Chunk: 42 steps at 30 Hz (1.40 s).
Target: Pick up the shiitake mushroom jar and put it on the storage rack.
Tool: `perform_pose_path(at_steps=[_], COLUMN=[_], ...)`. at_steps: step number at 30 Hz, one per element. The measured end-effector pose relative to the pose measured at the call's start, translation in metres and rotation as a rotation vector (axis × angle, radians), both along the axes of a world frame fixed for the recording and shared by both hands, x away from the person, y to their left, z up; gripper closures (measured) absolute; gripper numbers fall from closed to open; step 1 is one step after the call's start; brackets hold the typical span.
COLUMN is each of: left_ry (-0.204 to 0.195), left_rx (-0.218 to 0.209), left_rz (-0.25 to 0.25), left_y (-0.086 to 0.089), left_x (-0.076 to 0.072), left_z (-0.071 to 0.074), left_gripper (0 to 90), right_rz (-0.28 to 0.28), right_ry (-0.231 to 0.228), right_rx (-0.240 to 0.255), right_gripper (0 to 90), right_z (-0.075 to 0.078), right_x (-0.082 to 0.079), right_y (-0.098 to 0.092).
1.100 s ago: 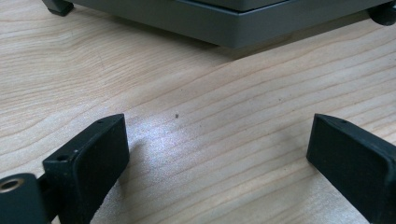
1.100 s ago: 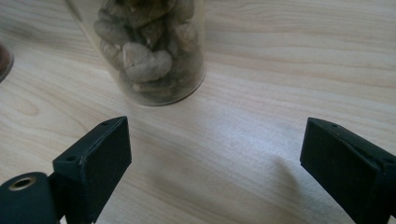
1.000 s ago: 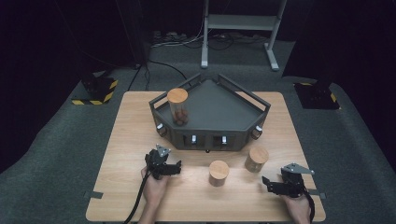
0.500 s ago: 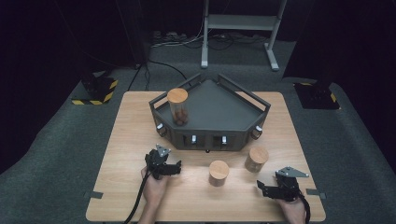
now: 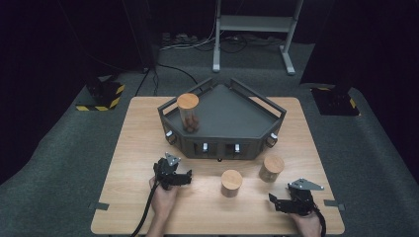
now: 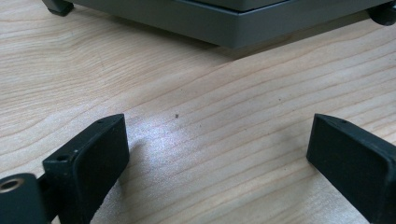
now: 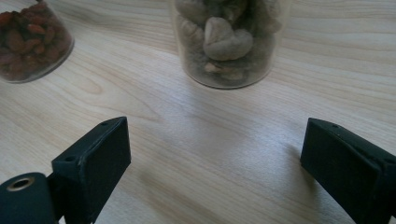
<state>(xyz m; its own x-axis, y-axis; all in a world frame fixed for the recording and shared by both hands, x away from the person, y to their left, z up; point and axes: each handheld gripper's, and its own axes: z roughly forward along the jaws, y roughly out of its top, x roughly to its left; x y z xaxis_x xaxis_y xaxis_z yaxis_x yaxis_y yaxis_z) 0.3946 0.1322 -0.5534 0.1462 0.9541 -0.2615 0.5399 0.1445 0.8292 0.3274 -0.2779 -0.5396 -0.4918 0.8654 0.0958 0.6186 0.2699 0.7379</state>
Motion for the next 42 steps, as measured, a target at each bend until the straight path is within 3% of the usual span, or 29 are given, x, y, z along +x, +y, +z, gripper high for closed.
perform_pose_path(at_steps=[20,42], left_ry=[0.0,0.001], left_rx=[0.0,0.001], left_rz=[0.0,0.0], left_y=[0.0,0.0], left_x=[0.0,0.0], left_z=[0.0,0.0], left_gripper=[5.5,5.5], right_rz=[0.107,0.196], right_ry=[-0.004,-0.013], right_rx=[0.008,0.029], right_gripper=[8.9,9.2], right_z=[0.003,0.007], right_x=[-0.008,-0.006], right_y=[0.026,0.058])
